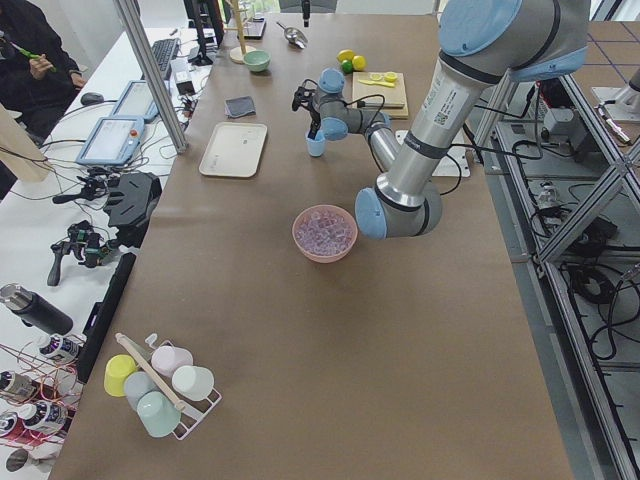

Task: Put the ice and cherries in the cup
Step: 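Lower the left gripper into the cup and release the ice cube, then withdraw the left arm to rest while the right gripper moves over the cherries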

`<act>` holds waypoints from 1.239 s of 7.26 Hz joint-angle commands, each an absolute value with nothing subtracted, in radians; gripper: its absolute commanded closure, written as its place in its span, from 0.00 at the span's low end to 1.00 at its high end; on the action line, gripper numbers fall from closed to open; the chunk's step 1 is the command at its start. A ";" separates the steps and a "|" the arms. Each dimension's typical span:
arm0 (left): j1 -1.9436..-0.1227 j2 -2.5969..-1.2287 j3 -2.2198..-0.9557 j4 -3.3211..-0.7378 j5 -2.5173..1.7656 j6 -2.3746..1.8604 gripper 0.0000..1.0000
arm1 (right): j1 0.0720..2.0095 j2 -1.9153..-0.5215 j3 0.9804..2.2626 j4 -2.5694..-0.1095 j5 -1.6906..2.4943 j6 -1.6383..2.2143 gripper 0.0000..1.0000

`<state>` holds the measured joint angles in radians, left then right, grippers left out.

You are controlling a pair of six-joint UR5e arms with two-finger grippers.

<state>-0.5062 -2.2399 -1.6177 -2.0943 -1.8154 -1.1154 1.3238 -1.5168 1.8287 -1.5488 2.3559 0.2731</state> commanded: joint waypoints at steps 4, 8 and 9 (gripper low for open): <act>-0.622 -2.145 -1.736 -2.080 -1.895 -1.115 0.02 | 1.321 -1.493 1.845 -1.548 2.352 0.302 0.00; -0.904 -2.054 -1.744 -2.080 -2.167 -0.941 0.02 | 1.180 -1.434 1.865 -1.530 2.335 0.595 0.00; -1.017 -2.030 -1.746 -2.082 -2.315 -0.881 0.02 | 1.145 -1.434 1.865 -1.482 2.292 0.688 0.00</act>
<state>-0.8987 -2.0566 -1.7445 -2.0805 -2.1691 -0.9518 1.1936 -1.4441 1.8636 -1.5227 2.3295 0.5591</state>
